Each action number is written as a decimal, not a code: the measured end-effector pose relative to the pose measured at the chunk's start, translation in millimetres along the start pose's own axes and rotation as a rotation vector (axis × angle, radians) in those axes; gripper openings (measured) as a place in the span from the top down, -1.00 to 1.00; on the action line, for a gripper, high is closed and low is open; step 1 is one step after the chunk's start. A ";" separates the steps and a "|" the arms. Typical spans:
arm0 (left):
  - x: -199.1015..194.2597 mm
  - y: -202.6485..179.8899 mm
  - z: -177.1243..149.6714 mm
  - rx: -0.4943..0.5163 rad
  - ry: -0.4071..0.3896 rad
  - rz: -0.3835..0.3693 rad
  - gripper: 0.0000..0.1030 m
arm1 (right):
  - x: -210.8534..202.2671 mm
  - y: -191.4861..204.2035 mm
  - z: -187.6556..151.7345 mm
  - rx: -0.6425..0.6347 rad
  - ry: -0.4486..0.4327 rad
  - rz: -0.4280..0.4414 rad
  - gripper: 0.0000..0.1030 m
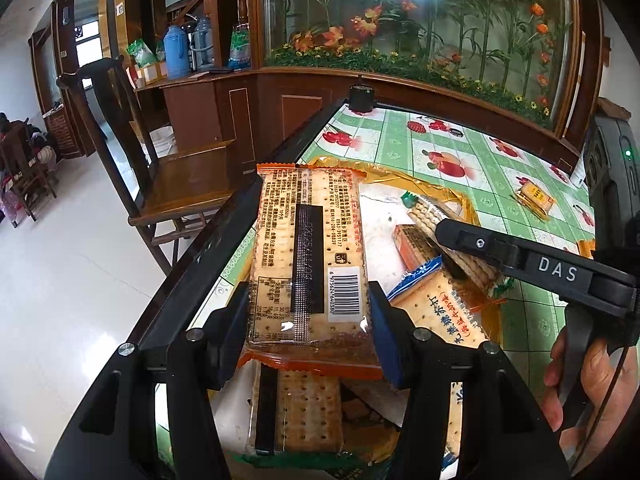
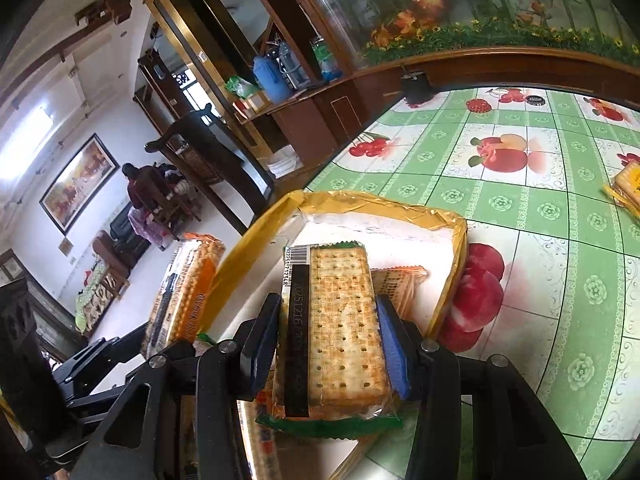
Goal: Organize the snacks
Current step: 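Open both tools to drop the packs into the tray, then withdraw both tools from the tray toward the remaining snacks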
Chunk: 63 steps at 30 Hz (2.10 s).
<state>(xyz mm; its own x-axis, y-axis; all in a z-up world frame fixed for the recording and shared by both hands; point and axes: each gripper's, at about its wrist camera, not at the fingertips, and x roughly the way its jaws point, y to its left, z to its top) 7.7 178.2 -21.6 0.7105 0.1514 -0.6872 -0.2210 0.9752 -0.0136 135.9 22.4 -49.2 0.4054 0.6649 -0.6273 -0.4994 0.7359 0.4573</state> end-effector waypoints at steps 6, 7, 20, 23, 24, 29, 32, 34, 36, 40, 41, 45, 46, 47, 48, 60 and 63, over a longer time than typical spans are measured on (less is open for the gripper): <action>2.4 1.1 0.6 -0.004 0.006 -0.003 -0.06 | 5.6 -3.8 1.5 0.002 0.007 -0.010 0.08; 3.1 1.0 0.7 -0.004 0.007 -0.002 -0.06 | 6.0 -4.6 1.5 0.004 0.007 -0.013 0.08; -9.3 4.1 12.4 -0.029 -0.024 0.004 -0.46 | -10.8 -7.2 7.7 0.051 -0.030 0.020 -0.11; -15.6 2.6 15.1 -0.030 -0.033 0.021 -0.47 | -29.9 -11.9 8.3 0.070 -0.065 0.029 -0.29; -17.7 0.2 15.2 -0.027 -0.036 0.027 -0.47 | -35.3 -12.8 8.5 0.070 -0.074 0.026 -0.30; -31.5 -15.6 17.3 -0.006 -0.064 0.020 -0.50 | -70.5 -26.6 4.5 0.092 -0.115 0.021 -0.30; -40.1 -24.6 17.9 0.004 -0.083 0.020 -0.58 | -94.9 -41.7 -1.1 0.113 -0.141 0.004 -0.43; -45.2 -32.1 19.2 0.011 -0.092 0.015 -0.58 | -109.0 -53.2 -4.4 0.121 -0.161 -0.018 -0.44; -49.5 -40.4 20.5 0.022 -0.098 0.013 -0.58 | -123.6 -67.0 -8.5 0.137 -0.177 -0.043 -0.44; -56.6 -56.6 21.0 0.050 -0.111 0.011 -0.58 | -155.2 -107.5 -19.9 0.210 -0.218 -0.102 -0.44; -58.3 -60.5 21.4 0.056 -0.114 0.009 -0.58 | -164.2 -120.2 -24.3 0.238 -0.230 -0.114 -0.45; -64.7 -76.3 21.5 0.077 -0.124 -0.006 -0.58 | -192.5 -158.3 -37.7 0.323 -0.266 -0.149 -0.47; -65.8 -82.1 22.5 0.085 -0.127 -0.009 -0.58 | -200.2 -166.6 -40.1 0.337 -0.276 -0.161 -0.47; -67.0 -84.6 22.5 0.090 -0.128 -0.011 -0.58 | -206.8 -172.5 -43.0 0.346 -0.285 -0.172 -0.48; -68.4 -88.8 22.7 0.096 -0.130 -0.013 -0.58 | -214.1 -178.7 -46.6 0.357 -0.294 -0.182 -0.48; -90.3 -121.7 18.4 0.148 -0.159 -0.008 -0.60 | -260.2 -212.8 -77.2 0.423 -0.351 -0.210 -0.57; -97.9 -127.6 17.4 0.159 -0.175 -0.003 -0.60 | -266.3 -214.2 -82.2 0.418 -0.355 -0.217 -0.58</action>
<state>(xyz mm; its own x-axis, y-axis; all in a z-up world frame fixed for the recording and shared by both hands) -22.0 41.8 60.1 0.8189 0.1607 -0.5510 -0.1203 0.9867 0.1090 71.9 -322.7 -31.9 0.7324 0.4423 -0.5176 -0.0610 0.7998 0.5971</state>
